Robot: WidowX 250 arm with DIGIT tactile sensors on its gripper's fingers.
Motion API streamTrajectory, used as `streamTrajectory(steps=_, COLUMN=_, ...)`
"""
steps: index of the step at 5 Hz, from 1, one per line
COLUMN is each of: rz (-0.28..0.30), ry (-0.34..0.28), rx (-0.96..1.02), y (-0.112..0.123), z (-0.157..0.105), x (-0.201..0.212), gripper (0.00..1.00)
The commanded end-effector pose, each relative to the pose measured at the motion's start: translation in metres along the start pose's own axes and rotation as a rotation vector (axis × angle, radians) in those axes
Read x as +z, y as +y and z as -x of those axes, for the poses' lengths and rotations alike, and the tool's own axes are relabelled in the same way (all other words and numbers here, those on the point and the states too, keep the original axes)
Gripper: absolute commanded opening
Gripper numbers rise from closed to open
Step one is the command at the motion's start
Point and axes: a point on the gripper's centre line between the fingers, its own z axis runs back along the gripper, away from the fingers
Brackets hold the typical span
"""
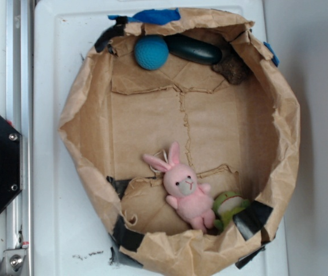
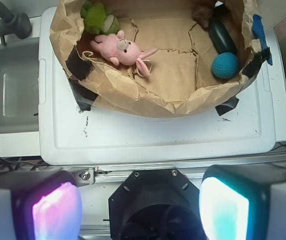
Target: Grab the blue ball.
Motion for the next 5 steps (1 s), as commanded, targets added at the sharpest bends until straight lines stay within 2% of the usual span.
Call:
streamTrajectory(steps=1, rz=0.0, ry=0.0, rx=0.0, y=0.0, z=0.0, x=0.0, gripper=1.0)
streamTrajectory(steps=2, rz=-0.019, ry=-0.004, rx=0.051, y=0.008, z=-0.038, x=-0.01, gripper=1.0)
streamTrajectory(steps=3, rz=-0.044, ry=-0.014, rx=0.117, y=0.017, z=-0.062, x=-0.022, gripper=1.0)
streamTrajectory(steps=4, rz=-0.056, ry=-0.052, rx=0.234, y=0.037, z=-0.101, x=-0.039, gripper=1.0)
streamTrajectory(steps=5, rz=0.021, ry=-0.002, rx=0.322, y=0.046, z=-0.115, x=-0.063, gripper=1.0)
